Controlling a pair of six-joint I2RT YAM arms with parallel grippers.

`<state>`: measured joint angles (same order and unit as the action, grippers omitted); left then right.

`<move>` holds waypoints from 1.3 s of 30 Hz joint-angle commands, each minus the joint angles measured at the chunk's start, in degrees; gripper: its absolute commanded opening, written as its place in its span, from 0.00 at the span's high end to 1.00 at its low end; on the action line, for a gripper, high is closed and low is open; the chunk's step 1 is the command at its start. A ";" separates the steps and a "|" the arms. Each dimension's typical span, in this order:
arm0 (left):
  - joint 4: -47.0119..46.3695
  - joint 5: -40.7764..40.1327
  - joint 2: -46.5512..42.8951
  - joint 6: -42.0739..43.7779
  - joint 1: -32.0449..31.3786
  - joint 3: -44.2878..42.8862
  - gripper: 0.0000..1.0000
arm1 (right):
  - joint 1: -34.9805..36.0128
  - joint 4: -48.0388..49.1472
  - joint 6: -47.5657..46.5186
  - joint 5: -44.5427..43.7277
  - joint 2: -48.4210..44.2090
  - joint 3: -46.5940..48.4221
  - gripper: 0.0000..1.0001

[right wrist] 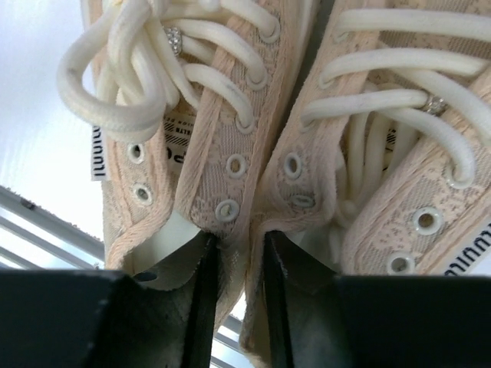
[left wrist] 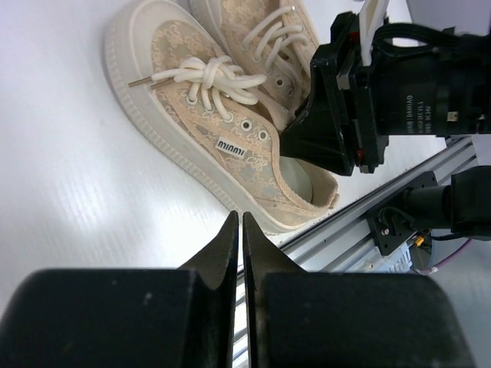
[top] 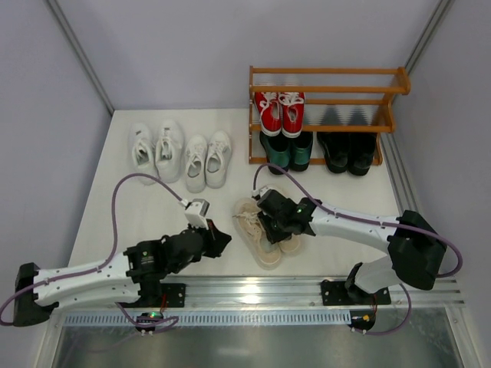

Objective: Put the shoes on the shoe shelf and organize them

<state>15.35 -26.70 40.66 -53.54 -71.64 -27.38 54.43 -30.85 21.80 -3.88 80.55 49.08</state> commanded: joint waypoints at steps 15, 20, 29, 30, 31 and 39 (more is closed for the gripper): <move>19.36 -6.26 -17.37 -2.89 0.18 -2.68 1.00 | -3.72 5.63 -1.15 -7.99 4.96 0.14 0.37; 21.03 -6.88 -18.78 -3.06 0.18 -3.21 1.00 | -5.30 5.10 -1.15 -8.86 5.49 0.66 0.44; 22.26 -7.05 -19.22 -3.15 0.18 -3.83 1.00 | -9.00 8.35 -1.94 -4.65 6.37 -0.92 0.96; 22.35 -7.05 -19.39 -3.24 0.18 -3.91 1.00 | -9.00 8.26 -2.03 -4.30 6.37 -1.00 0.96; 22.52 -7.05 -19.48 -3.24 0.18 -3.83 1.00 | -9.00 8.00 -2.03 -4.29 6.28 -1.00 0.96; 22.96 -7.05 -20.01 -3.50 0.18 -3.91 1.00 | -8.99 2.12 -1.85 -4.91 -5.47 1.27 0.96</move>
<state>38.04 -31.97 21.08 -56.62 -71.55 -29.04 47.05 -30.70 21.23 -2.63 80.82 49.10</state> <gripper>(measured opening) 0.002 0.071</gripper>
